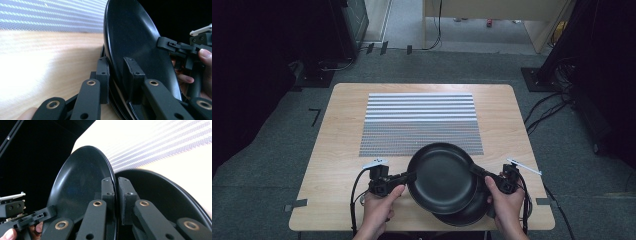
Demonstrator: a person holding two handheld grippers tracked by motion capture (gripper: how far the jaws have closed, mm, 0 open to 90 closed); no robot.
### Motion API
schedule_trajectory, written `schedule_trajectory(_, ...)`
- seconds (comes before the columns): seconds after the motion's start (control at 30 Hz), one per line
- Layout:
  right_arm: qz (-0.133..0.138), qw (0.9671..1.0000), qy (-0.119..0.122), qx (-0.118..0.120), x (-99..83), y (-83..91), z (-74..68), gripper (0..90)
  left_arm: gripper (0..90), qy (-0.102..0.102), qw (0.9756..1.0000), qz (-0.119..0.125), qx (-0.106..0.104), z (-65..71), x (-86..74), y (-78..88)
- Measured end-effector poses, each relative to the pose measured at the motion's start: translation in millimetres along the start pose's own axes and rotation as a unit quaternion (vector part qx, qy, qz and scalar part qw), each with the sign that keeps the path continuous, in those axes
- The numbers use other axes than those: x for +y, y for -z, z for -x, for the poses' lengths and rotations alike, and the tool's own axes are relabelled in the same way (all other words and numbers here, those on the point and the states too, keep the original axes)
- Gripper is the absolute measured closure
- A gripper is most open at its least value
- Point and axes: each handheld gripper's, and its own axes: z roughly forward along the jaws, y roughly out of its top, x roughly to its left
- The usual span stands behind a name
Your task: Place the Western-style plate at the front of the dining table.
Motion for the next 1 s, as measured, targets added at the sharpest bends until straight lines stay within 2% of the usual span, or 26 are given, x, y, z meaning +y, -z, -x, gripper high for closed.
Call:
schedule_trajectory(0.1, -0.006, 0.9999, 0.009, 0.001, 8.8, -8.2, -7.5, 84.5, 76.9, 0.004, 1.0000, 0.006, 0.001, -3.5, 9.1, 3.7)
schedule_trajectory(0.57, -0.020, 0.9996, 0.015, 0.011, 45.4, -46.2, -29.8, 84.3, 79.1, 0.017, 0.9990, 0.038, 0.015, -18.2, 56.2, 11.9)
schedule_trajectory(1.0, -0.031, 0.9995, 0.007, 0.005, 73.1, -76.9, -35.9, 84.4, 79.7, 0.038, 0.9981, 0.044, 0.019, -38.8, 89.4, 3.3)
